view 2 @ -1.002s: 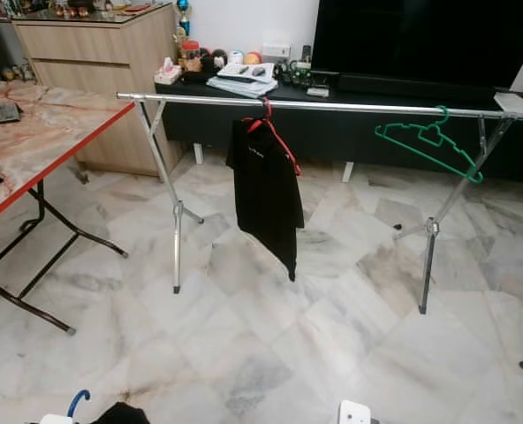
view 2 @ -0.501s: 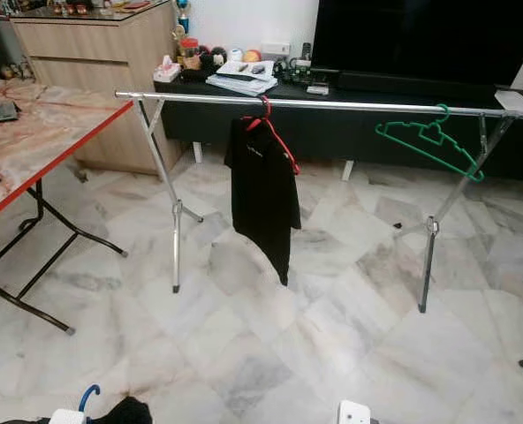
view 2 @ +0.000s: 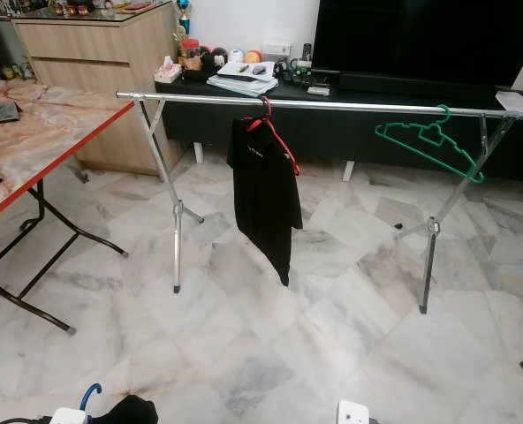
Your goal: Hang hanger
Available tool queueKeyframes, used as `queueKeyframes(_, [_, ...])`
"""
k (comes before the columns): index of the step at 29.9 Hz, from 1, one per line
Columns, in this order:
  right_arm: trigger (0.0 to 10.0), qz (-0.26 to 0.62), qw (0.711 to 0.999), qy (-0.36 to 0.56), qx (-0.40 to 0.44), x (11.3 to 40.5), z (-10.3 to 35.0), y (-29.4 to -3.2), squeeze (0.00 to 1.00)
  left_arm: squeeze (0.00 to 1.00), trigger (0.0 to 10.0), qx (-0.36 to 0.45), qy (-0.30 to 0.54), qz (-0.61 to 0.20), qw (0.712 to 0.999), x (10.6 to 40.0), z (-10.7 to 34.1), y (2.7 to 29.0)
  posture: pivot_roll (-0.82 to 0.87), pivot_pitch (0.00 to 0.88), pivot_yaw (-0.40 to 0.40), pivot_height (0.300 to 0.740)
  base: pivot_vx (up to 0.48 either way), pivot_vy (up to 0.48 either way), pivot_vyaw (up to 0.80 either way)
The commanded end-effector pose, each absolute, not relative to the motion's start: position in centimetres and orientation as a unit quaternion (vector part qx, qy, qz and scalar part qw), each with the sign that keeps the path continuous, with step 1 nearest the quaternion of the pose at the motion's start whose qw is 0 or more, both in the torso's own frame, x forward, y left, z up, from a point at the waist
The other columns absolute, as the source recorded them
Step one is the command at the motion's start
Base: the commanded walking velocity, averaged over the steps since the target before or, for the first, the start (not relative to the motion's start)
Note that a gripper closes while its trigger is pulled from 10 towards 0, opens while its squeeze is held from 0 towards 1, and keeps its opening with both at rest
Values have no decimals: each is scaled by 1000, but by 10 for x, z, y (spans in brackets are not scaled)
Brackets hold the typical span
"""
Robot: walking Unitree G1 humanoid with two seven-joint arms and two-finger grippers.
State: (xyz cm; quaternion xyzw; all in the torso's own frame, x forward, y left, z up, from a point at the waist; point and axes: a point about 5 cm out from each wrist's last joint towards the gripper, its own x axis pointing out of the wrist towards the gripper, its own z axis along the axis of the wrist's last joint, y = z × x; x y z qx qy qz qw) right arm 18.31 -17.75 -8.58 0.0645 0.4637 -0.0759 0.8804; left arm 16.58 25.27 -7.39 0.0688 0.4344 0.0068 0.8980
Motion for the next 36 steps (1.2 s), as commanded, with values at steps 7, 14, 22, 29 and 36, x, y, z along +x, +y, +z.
queueKeyframes(7, [10000, -73, 878, 469, 62, 181, -87, -177, 0, 0, 10000, 76, 442, 8, 894, 162, -75, 255, 50, 24, 17, 740, 0, 0, 0])
queueKeyframes(14, [10000, -73, 878, 469, 62, 181, -87, -177, 0, 0, 10000, 76, 442, 8, 894, 162, -75, 255, 50, 24, 17, 740, 0, 0, 0])
queueKeyframes(22, [10000, -69, 880, 463, 74, 185, -85, -175, 0, 0, 10000, 73, 439, 10, 895, 165, -73, 258, 65, 42, 10, 740, 0, 0, 0])
queueKeyframes(29, [10000, -68, 881, 463, 73, 185, -85, -175, 0, 0, 10000, 72, 437, 8, 896, 161, -73, 262, 65, 48, 9, 740, 0, 0, 0])
queueKeyframes(36, [10000, -67, 881, 463, 73, 186, -85, -175, 0, 0, 10000, 71, 439, 8, 896, 160, -73, 262, 66, 41, 7, 740, 0, 0, 0])
